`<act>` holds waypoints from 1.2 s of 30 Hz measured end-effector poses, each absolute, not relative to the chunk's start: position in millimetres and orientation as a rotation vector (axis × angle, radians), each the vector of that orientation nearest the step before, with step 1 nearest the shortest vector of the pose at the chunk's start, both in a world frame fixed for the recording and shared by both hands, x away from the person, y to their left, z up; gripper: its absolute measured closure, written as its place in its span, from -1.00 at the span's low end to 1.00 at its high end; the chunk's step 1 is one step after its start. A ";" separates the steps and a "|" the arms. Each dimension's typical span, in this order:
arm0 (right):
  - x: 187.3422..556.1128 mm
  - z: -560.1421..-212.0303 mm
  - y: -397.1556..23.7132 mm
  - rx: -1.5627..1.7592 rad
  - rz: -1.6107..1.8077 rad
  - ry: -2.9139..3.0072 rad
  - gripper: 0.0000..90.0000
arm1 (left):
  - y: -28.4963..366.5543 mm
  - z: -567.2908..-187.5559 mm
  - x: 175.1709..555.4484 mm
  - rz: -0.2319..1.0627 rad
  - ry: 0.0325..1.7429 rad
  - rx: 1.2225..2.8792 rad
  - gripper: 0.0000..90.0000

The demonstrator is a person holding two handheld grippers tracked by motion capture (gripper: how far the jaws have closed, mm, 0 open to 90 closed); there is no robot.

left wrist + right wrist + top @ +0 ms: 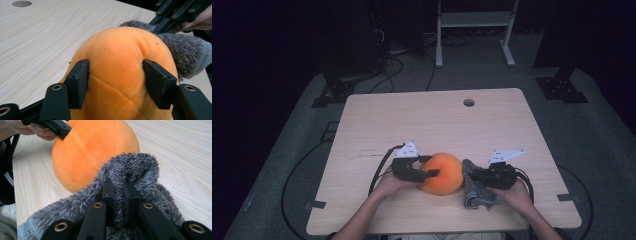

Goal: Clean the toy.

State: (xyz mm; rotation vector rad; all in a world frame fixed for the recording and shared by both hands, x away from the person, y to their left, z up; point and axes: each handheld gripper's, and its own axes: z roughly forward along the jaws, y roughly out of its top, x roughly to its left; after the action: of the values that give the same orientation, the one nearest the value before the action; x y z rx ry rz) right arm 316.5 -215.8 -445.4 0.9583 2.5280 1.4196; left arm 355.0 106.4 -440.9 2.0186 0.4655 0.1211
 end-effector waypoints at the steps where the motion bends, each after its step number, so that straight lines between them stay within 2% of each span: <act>1: 313.6 -440.8 -215.2 0.940 1.438 2.513 0.82 | 105.5 -440.8 355.2 0.120 0.470 2.016 -0.12; 7: 307.2 -419.7 -191.2 0.788 1.519 2.464 0.82 | 97.1 -438.3 356.9 0.135 0.486 2.010 -0.15; 10: 312.4 -426.2 -183.3 0.786 1.470 2.478 0.82 | 98.5 -430.4 357.3 0.140 0.487 2.003 -0.44; 13: 316.7 -430.6 -191.0 0.832 1.466 2.461 0.82 | 107.2 -423.9 358.1 0.108 0.480 1.963 -0.54; 15: 319.6 -431.8 -197.8 0.860 1.464 2.451 0.82 | 111.3 -426.9 361.2 0.051 0.492 1.958 -0.49; 18: 321.9 -434.5 -205.6 0.900 1.431 2.448 0.82 | 113.4 -435.8 364.8 -0.017 0.502 1.960 -0.24; 20: 320.4 -436.5 -206.8 0.904 1.398 2.445 0.82 | 111.7 -434.4 363.8 -0.005 0.513 1.959 -0.04; 24: 312.2 -418.9 -207.3 0.877 1.447 2.406 0.82 | 105.5 -426.4 359.6 0.018 0.534 1.959 0.10; 28: 302.6 -402.4 -195.2 0.787 1.512 2.398 0.82 | 94.2 -422.9 355.5 0.013 0.524 1.971 0.11; 30: 303.1 -406.1 -187.1 0.760 1.459 2.426 0.81 | 89.9 -423.0 351.2 0.035 0.492 1.980 0.06; 32: 306.5 -414.4 -187.5 0.773 1.456 2.438 0.82 | 91.2 -423.6 351.0 0.040 0.475 1.975 -0.11; 34: 308.0 -416.7 -192.2 0.788 1.460 2.431 0.82 | 95.4 -425.3 355.3 0.002 0.494 1.952 -0.28; 36: 309.0 -417.0 -196.7 0.801 1.456 2.423 0.82 | 96.8 -428.6 359.0 -0.021 0.509 1.941 -0.34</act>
State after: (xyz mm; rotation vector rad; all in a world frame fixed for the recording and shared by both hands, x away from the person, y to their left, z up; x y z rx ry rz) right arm 309.0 -196.7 -417.0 0.8010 2.4229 1.4558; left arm 359.0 96.8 -428.6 1.9414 0.5086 -0.0210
